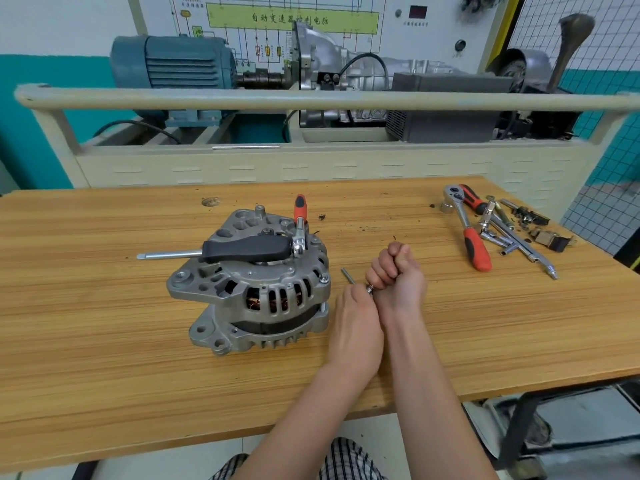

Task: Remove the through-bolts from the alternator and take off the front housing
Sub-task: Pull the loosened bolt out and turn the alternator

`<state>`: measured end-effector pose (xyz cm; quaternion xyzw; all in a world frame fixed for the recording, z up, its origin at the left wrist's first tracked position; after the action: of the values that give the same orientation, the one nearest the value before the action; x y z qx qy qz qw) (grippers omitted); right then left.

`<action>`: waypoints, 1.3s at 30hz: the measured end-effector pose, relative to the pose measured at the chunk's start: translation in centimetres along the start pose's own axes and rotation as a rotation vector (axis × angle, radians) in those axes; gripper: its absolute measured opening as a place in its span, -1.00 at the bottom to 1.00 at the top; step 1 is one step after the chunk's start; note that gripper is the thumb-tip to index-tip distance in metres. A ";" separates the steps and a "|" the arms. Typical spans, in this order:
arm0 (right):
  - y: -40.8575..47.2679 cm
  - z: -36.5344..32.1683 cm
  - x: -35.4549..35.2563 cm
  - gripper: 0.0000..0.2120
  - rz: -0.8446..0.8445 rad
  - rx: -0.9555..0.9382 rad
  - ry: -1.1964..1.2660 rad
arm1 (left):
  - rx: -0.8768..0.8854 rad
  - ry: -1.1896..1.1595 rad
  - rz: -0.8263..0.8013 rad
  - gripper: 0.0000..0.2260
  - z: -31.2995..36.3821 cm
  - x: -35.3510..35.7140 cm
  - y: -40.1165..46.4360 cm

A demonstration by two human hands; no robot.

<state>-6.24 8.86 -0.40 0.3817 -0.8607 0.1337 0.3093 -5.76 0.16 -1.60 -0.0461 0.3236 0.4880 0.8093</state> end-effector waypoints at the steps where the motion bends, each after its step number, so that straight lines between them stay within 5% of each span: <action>1: -0.2 -0.2 0.3 -0.65 -0.023 -0.016 -0.029 | -0.020 -0.011 -0.010 -0.84 0.0 -0.1 0.0; 14: -3.3 -4.6 3.2 -0.63 -0.056 -0.229 -0.188 | 0.011 -0.194 0.017 -0.85 2.6 -2.0 1.0; 21: -4.6 -6.5 3.9 -0.42 -0.091 -0.258 -0.193 | 0.010 -0.364 -0.184 -0.68 3.9 -1.8 1.1; 29: -6.2 -8.9 5.3 -0.41 -0.178 -0.282 -0.209 | -0.056 -0.530 -0.393 -0.64 6.6 -2.8 -0.1; 34: -7.3 -10.2 7.0 -0.59 -0.341 -0.245 -0.157 | -0.058 -0.631 -0.512 -0.61 8.3 -5.5 -2.1; 39: -8.2 -10.6 9.5 -0.77 -0.502 -0.235 -0.097 | 0.063 -0.828 -0.370 -0.87 8.6 -12.3 -3.1</action>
<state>-0.51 2.86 13.76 0.5502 -0.7628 -0.0664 0.3332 -2.97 -7.39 11.43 0.1206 -0.0263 0.3026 0.9451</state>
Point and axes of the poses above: each hand's wrist, its own y-axis towards the middle knuckle, its own x-axis out of the palm, z = x × y, the point moved 7 cm from there along y, towards the middle knuckle, and after that the axes turned 15 degrees about -y, right-handed, at the moved point
